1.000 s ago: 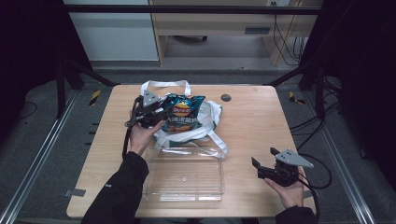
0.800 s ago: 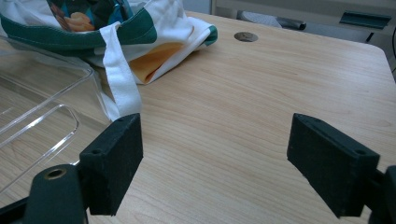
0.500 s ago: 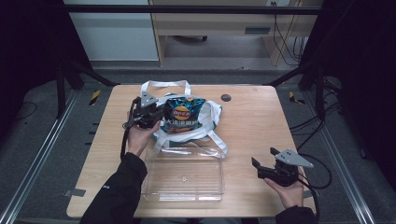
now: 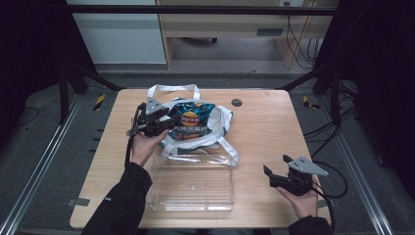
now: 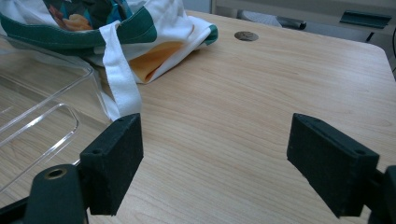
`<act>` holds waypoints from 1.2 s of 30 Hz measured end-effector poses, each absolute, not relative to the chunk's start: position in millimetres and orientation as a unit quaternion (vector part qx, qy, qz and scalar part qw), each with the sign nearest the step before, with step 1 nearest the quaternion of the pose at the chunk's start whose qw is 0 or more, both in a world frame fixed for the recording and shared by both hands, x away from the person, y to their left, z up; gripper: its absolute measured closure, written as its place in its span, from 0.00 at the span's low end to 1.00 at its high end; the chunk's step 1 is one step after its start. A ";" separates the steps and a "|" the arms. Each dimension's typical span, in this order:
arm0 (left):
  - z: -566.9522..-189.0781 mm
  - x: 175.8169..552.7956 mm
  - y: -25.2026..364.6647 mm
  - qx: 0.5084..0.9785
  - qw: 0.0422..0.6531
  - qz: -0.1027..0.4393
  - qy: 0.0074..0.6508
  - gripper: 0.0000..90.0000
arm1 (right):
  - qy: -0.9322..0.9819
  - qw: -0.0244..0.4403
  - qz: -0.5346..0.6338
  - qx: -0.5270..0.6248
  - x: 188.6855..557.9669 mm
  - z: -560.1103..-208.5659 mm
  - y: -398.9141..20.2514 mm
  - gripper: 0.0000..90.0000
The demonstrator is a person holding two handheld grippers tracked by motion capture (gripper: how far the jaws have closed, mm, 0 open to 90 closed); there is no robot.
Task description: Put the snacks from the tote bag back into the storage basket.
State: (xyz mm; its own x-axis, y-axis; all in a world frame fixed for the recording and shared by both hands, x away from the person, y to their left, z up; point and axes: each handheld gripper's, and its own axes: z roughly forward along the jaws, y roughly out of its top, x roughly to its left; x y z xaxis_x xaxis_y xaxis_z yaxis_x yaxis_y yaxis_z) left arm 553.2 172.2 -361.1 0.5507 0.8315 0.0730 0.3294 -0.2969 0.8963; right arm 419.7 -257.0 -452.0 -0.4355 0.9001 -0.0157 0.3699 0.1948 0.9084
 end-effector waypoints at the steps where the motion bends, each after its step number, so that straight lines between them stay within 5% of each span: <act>1: -359.3 554.4 172.2 0.755 0.458 0.273 0.381 0.53 | 0.716 0.293 0.453 0.443 419.9 -452.1 -256.9 0.21; 6: -353.0 559.2 167.6 0.762 0.467 0.266 0.362 0.43 | 0.716 0.292 0.454 0.443 420.0 -452.1 -257.0 0.21; 12: -357.2 567.6 163.7 0.766 0.462 0.254 0.367 0.43 | 0.717 0.291 0.454 0.443 419.9 -452.2 -256.8 0.21; 18: -364.5 569.7 159.7 0.769 0.443 0.259 0.381 0.72 | 0.717 0.290 0.455 0.443 419.9 -452.2 -256.8 0.21; 26: -366.3 568.0 160.2 0.766 0.435 0.258 0.397 0.95 | 0.718 0.290 0.453 0.442 420.1 -452.3 -256.7 0.21; 36: -366.9 561.2 157.4 0.747 0.450 0.261 0.413 1.00 | 0.717 0.290 0.455 0.442 419.8 -452.1 -256.7 0.21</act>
